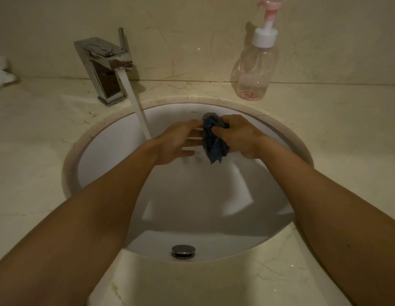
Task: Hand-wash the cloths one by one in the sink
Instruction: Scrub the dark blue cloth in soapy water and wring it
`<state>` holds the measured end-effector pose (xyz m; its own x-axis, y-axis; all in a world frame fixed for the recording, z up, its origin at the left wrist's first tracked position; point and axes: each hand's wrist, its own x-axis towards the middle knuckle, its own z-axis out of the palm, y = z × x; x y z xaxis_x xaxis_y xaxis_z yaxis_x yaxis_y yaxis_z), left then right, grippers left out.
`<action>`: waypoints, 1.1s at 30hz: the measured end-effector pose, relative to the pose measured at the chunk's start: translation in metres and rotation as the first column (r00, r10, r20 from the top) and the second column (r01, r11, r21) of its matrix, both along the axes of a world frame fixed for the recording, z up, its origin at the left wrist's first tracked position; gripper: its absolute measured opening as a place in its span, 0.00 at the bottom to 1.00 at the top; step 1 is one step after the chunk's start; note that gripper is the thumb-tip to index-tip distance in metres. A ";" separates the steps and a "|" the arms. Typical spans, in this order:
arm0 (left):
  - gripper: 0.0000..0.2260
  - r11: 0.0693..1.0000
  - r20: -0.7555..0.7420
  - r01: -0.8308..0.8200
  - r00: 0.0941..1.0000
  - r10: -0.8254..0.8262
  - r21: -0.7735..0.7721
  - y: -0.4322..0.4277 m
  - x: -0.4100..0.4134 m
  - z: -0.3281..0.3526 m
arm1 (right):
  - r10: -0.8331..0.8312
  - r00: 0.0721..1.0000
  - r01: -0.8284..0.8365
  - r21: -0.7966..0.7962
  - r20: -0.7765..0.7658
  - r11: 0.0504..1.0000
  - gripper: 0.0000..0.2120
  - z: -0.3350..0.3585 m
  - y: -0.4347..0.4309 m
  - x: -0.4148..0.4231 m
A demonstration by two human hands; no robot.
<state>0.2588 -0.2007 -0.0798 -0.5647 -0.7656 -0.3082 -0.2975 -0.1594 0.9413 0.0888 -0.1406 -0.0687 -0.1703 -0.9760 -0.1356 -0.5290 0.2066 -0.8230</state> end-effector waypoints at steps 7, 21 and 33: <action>0.07 0.926 0.226 0.053 0.974 0.035 -0.373 -0.012 0.011 0.009 | -0.097 0.964 0.094 0.025 0.246 0.995 0.06 0.010 0.003 -0.003; 0.06 0.892 0.371 0.211 0.927 -0.052 -0.400 -0.021 0.050 0.025 | 0.087 0.969 -0.149 0.268 0.229 0.952 0.10 0.021 0.019 -0.006; 0.17 0.811 0.810 0.467 0.587 0.015 -0.353 -0.026 0.053 0.006 | 0.064 0.898 0.030 0.205 -0.435 0.978 0.14 -0.006 0.008 -0.005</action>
